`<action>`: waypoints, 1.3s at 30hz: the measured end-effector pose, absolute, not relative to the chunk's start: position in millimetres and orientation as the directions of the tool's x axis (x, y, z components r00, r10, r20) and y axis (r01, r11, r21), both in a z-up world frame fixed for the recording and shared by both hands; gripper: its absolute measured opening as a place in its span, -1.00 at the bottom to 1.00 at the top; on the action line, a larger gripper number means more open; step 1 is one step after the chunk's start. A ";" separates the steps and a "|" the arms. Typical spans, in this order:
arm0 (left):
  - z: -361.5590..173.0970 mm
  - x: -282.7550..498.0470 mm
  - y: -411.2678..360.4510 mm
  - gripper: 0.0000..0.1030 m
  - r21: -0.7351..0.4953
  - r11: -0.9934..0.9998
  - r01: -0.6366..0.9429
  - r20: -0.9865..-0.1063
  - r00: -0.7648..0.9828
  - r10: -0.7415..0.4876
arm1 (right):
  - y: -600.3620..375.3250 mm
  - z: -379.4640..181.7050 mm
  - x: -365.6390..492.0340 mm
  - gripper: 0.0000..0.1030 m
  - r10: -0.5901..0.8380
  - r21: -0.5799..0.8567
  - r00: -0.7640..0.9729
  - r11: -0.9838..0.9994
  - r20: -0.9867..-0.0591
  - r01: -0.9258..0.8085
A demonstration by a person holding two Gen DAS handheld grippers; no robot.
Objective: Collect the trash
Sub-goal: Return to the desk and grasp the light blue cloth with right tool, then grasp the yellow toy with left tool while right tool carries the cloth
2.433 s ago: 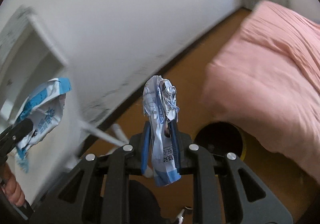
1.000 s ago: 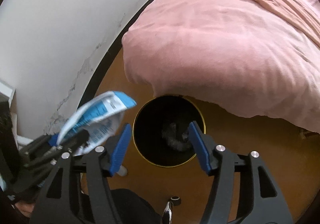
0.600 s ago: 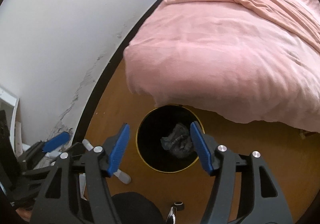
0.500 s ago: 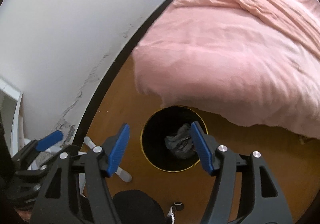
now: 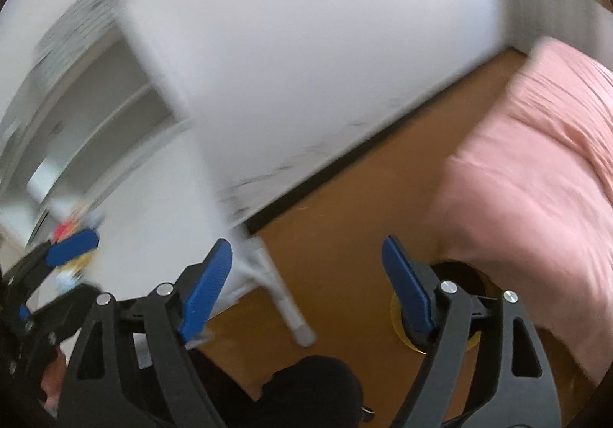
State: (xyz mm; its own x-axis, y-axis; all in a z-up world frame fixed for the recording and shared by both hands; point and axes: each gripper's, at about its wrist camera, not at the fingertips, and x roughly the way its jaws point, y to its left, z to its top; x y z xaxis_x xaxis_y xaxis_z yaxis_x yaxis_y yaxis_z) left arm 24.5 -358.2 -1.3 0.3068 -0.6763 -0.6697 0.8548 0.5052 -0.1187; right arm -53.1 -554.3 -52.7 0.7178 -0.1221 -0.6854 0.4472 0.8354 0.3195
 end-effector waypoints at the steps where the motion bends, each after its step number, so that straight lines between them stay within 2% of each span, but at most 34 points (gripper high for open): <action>1: 1.6 35.4 -331.8 0.80 -0.099 0.548 0.831 -0.665 0.354 -0.657 | -538.6 -47.5 -39.7 0.51 -0.093 0.314 0.727 0.859 -0.681 0.404; 6: -2.6 86.0 -203.6 0.80 -0.039 0.765 0.643 -0.673 0.549 -0.495 | -423.9 -27.1 38.0 0.51 0.103 0.268 0.736 0.957 -0.669 0.109; 13: -19.4 110.8 -50.2 0.80 -0.047 0.931 0.363 -0.697 0.655 -0.290 | -288.3 -37.3 112.1 0.51 0.361 0.319 0.630 0.930 -0.688 -0.184; 17: -32.1 110.3 15.8 0.80 -0.068 0.969 0.239 -0.711 0.670 -0.215 | -241.6 -46.9 136.9 0.51 0.392 0.317 0.584 0.920 -0.711 -0.230; 20: -46.0 112.7 53.3 0.80 -0.072 0.983 0.172 -0.731 0.661 -0.169 | -223.0 -57.1 149.1 0.51 0.353 0.293 0.571 0.935 -0.741 -0.198; 23: -54.7 117.2 64.9 0.80 -0.077 0.987 0.144 -0.743 0.651 -0.153 | -216.9 -63.9 161.0 0.38 0.292 0.249 0.573 0.956 -0.765 -0.155; 25: -58.8 125.0 61.4 0.80 -0.070 0.987 0.143 -0.751 0.644 -0.147 | -214.4 -67.8 165.1 0.12 0.275 0.240 0.566 0.961 -0.777 -0.138; 27: -58.8 130.8 58.8 0.80 -0.061 0.986 0.158 -0.756 0.637 -0.149 | -216.4 -69.7 165.1 -0.37 0.260 0.227 0.562 0.965 -0.786 -0.129; 29: -62.7 145.7 44.9 0.80 -0.050 0.980 0.193 -0.767 0.621 -0.161 | -216.6 -68.1 162.4 -0.53 0.252 0.218 0.568 0.967 -0.784 -0.128; 34: -77.3 172.6 14.8 0.80 0.032 0.970 0.243 -0.798 0.590 -0.121 | -220.6 -55.9 149.2 -0.55 0.259 0.205 0.593 0.966 -0.762 -0.158; 39: -88.2 191.5 8.2 0.79 0.059 0.966 0.252 -0.808 0.581 -0.102 | -235.3 -50.9 141.2 -0.55 0.272 0.220 0.606 0.962 -0.747 -0.160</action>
State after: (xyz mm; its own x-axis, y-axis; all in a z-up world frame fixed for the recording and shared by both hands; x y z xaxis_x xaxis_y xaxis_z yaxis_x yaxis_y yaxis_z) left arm 191.5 8.2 -88.2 0.5809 -0.1024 -0.8075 0.2524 0.9658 0.0591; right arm 141.2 -235.3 -50.9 0.6062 0.2716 -0.7475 -0.1596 0.9623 0.2203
